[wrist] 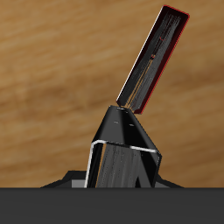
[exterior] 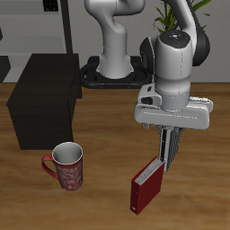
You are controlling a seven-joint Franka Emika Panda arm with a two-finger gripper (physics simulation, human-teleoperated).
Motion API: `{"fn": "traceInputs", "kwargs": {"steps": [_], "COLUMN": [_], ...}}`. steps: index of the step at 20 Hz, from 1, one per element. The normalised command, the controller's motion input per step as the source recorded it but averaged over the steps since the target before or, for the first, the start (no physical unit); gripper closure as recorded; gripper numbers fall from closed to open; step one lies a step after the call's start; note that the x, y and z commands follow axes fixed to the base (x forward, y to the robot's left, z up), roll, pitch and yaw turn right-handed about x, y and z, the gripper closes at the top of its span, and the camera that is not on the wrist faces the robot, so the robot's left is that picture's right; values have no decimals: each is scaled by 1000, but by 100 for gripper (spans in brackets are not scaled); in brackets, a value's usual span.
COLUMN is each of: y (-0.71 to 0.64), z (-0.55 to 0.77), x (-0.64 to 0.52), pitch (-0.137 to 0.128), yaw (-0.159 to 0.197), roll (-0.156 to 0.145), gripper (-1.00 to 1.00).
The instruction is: Place the striped book upright on top of the shelf and place the red book upright on top of the shelf
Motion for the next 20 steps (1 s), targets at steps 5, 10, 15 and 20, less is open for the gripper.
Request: {"fn": "traceInputs", "kwargs": {"steps": [5,10,15,20], "y": [-233,-263,-353,-435], "z": [485,363,461,344], "x": [-265,-301,-398,-336], "pitch": [2,-41,-60,-14], "yaw": [40,-12,-3,-27], "roll": [-26,-5,-13,-38], "gripper": [100,100,100,100]}}
